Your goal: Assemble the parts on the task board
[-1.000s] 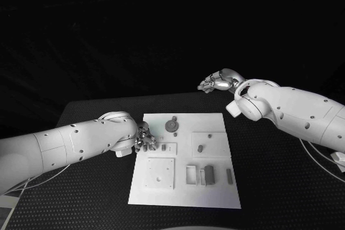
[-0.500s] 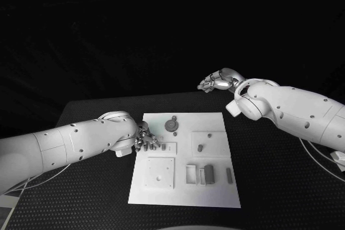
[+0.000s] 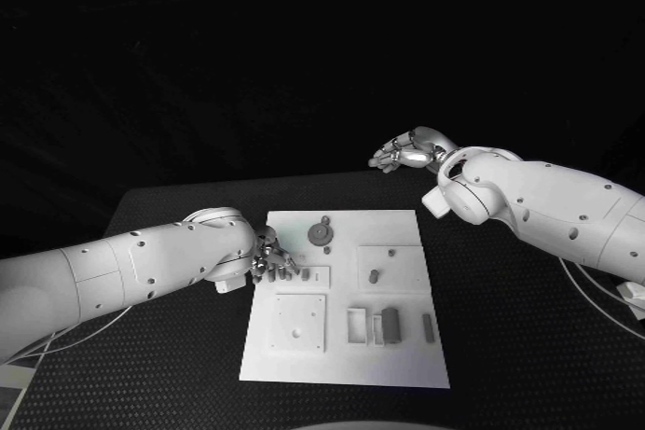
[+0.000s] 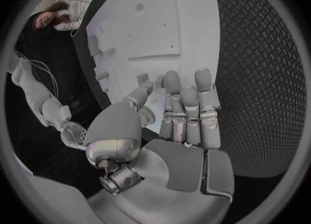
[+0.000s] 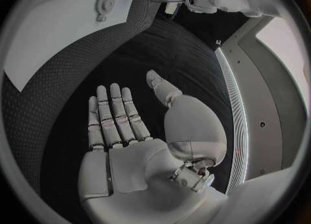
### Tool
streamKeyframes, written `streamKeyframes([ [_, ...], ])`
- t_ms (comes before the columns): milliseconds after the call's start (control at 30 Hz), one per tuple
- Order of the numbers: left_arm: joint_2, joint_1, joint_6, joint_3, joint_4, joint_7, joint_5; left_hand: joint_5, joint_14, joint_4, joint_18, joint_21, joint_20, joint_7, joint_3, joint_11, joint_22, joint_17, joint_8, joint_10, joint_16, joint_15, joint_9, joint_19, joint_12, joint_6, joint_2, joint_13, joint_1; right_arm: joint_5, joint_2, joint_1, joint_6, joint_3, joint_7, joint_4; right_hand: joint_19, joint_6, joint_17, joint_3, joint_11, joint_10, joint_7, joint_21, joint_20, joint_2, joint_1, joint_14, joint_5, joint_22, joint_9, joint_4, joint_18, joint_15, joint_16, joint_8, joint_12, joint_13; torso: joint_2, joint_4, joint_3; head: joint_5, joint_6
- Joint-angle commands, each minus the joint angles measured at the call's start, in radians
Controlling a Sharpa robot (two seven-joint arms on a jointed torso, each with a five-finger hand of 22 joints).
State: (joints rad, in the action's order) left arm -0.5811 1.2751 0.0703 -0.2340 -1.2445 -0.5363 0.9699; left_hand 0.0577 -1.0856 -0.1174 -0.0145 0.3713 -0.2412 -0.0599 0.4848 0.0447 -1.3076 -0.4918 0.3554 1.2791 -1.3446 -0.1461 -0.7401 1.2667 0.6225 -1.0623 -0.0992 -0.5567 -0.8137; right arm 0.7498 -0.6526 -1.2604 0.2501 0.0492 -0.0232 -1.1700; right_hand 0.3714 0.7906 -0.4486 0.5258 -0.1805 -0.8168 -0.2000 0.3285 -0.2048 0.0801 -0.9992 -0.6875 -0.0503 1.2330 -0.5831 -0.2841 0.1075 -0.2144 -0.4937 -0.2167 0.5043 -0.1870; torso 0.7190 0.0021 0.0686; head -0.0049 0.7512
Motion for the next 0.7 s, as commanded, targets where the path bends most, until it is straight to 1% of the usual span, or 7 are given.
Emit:
streamKeyframes([
  [33,-0.005,0.0,-0.015,0.001,0.0,0.013,-0.005,-0.007,0.007,0.006,0.002,-0.004,-0.001,-0.003,0.0,-0.002,-0.018,0.001,-0.002,-0.006,0.004,0.001,0.001,-0.008,0.005,0.003,-0.009,-0.002,-0.003,0.005,0.0,0.001,-0.007,0.0,0.007,0.001,-0.007,-0.008,0.001,0.002,-0.003,0.004,-0.009,0.001,0.002,-0.006,0.004,0.007,0.003,0.002,0.001,0.004,-0.012,0.002,0.004,-0.002,0.003,0.001,0.0,-0.0008,-0.0005,-0.001,-0.003],
  [167,-0.021,0.001,-0.046,0.01,-0.013,0.019,-0.057,-0.007,0.011,0.013,0.002,-0.007,0.001,-0.007,0.001,-0.005,-0.017,0.003,-0.008,-0.012,0.007,0.003,0.004,-0.012,0.004,0.016,-0.017,-0.002,-0.005,0.005,-0.003,0.002,-0.007,0.0,0.007,0.002,-0.007,-0.008,0.001,0.002,-0.003,0.004,-0.009,0.001,0.002,-0.006,0.004,0.007,0.003,0.002,0.001,0.003,-0.012,0.002,0.004,-0.002,0.004,0.001,0.0,-0.0006,-0.0004,-0.004,-0.005],
  [367,-0.027,0.001,-0.104,0.069,-0.005,0.041,-0.058,-0.007,0.015,0.033,-0.004,-0.015,0.012,-0.029,0.005,-0.022,-0.015,0.01,-0.039,-0.021,0.013,0.017,0.02,-0.015,0.005,0.091,-0.037,-0.003,-0.013,0.004,-0.005,0.002,-0.006,-0.001,0.007,0.011,-0.007,-0.008,0.001,0.002,-0.003,0.004,-0.009,0.001,0.002,-0.006,0.004,0.007,0.003,0.002,0.001,0.003,-0.012,0.002,0.004,-0.002,0.004,0.002,0.001,-0.0003,-0.001,-0.005,-0.008],
  [500,-0.035,0.012,-0.152,0.085,0.0,0.085,-0.091,-0.007,0.048,0.042,-0.004,-0.039,0.028,-0.042,0.01,-0.037,-0.008,0.019,-0.04,-0.06,0.031,0.033,0.025,-0.048,-0.014,0.114,-0.049,0.004,-0.027,0.004,-0.004,0.002,-0.007,-0.001,0.008,0.011,-0.007,-0.008,0.001,0.002,-0.003,0.004,-0.009,0.001,0.002,-0.006,0.004,0.007,0.003,0.002,0.001,0.003,-0.012,0.002,0.004,-0.002,0.004,0.002,0.0,-0.0008,0.0007,-0.006,-0.009],
  [567,-0.038,0.023,-0.178,0.085,0.004,0.204,-0.187,-0.007,0.064,0.04,-0.003,-0.051,0.036,-0.048,0.011,-0.043,-0.004,0.025,-0.037,-0.078,0.042,0.04,0.026,-0.064,-0.024,0.12,-0.048,0.009,-0.036,0.004,-0.004,0.002,-0.008,-0.002,0.008,0.012,-0.006,-0.008,0.001,0.002,-0.003,0.004,-0.009,0.001,0.002,-0.006,0.004,0.007,0.003,0.002,0.001,0.003,-0.012,0.002,0.004,-0.002,0.004,0.002,0.0,-0.0003,0.0007,-0.008,-0.01],
  [633,-0.032,0.026,-0.245,0.085,0.009,0.263,-0.273,-0.003,0.134,0.015,0.006,-0.099,0.066,-0.065,0.026,-0.071,0.016,0.05,-0.044,-0.159,0.096,0.074,0.029,-0.136,-0.073,0.147,-0.023,0.033,-0.072,0.004,-0.007,0.002,-0.004,-0.002,0.008,0.011,-0.006,-0.008,0.001,0.003,-0.003,0.004,-0.009,0.001,0.002,-0.006,0.004,0.007,0.003,0.002,0.001,0.003,-0.012,0.002,0.004,-0.002,0.004,0.002,0.0,-0.0003,0.0012,-0.007,-0.011],
  [700,-0.022,0.026,-0.282,0.084,0.02,0.338,-0.264,0.003,0.181,-0.022,0.01,-0.145,0.095,-0.08,0.035,-0.098,0.045,0.076,-0.037,-0.21,0.145,0.104,0.028,-0.183,-0.111,0.167,0.003,0.059,-0.112,0.004,-0.007,0.002,-0.001,-0.002,0.01,0.012,-0.006,-0.008,0.001,0.003,-0.003,0.004,-0.009,0.001,0.002,-0.006,0.003,0.007,0.003,0.002,0.001,0.003,-0.012,0.002,0.003,-0.003,0.004,0.002,-0.001,0.0024,0.0013,-0.008,-0.013],
])
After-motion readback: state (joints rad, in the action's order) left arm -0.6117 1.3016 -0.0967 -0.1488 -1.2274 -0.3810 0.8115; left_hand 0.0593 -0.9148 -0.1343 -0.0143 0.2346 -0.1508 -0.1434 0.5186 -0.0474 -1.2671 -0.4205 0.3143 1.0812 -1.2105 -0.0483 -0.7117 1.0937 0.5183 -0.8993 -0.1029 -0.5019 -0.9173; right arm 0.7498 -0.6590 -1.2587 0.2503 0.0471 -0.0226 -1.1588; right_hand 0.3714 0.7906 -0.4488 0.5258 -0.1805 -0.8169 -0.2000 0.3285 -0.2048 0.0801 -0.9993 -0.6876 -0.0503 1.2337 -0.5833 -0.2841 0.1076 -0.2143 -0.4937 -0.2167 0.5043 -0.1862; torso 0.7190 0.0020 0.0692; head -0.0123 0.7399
